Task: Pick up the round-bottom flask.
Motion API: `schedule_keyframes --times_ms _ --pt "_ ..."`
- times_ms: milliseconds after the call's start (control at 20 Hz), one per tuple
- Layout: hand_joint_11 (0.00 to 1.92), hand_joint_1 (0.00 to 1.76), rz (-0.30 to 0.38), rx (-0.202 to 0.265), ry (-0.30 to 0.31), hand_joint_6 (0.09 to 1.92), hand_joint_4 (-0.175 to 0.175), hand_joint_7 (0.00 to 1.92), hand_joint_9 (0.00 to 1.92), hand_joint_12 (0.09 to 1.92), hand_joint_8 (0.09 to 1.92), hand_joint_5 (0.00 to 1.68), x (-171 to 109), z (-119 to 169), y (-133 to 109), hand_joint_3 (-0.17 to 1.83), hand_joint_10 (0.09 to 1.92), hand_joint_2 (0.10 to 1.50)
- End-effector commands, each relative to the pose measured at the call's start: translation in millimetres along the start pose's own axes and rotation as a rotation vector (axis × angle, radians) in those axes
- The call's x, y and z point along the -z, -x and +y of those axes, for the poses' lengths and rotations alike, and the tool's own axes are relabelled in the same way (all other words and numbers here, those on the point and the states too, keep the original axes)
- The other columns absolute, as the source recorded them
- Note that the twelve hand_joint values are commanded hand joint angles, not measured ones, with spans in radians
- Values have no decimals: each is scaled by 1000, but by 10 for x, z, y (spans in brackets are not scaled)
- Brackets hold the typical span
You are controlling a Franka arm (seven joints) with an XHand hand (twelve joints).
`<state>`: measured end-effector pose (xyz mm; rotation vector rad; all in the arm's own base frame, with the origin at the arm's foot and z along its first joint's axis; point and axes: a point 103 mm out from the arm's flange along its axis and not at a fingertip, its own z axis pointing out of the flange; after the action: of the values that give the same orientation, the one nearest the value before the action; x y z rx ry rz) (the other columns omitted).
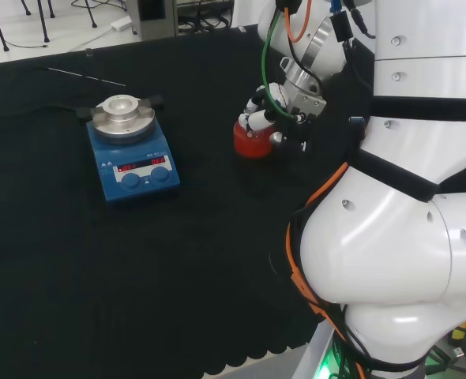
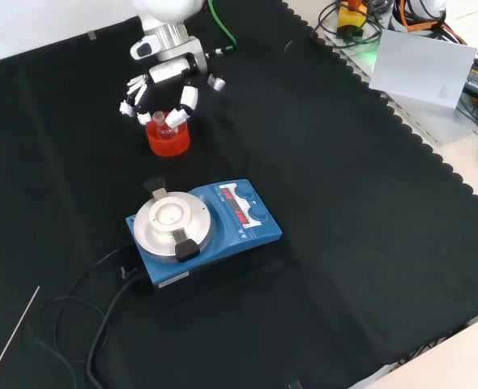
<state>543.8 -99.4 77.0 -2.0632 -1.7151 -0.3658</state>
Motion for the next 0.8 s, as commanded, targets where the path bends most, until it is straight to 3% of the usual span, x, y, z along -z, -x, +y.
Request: schedule_keyframes --times_ms 50,250,600,700,750,800 --pt "58 889 11 4 -10 875 -25 201 404 1357 556 687 19 8 58 778 599 653" --pt "67 892 20 32 -27 908 -23 210 412 1359 559 743 -10 4 49 777 601 682" --pt "95 906 -43 10 10 941 -21 240 438 1360 569 813 -73 -8 -3 763 605 712" --pt "103 957 -43 8 19 1082 107 244 445 1362 576 871 -49 -4 -12 467 608 898" --pt "113 975 -36 10 36 1102 141 253 454 1359 579 896 -25 -3 -14 358 607 958" --pt "129 991 -36 10 57 1102 152 270 469 1352 581 918 -14 -8 -18 300 605 986"
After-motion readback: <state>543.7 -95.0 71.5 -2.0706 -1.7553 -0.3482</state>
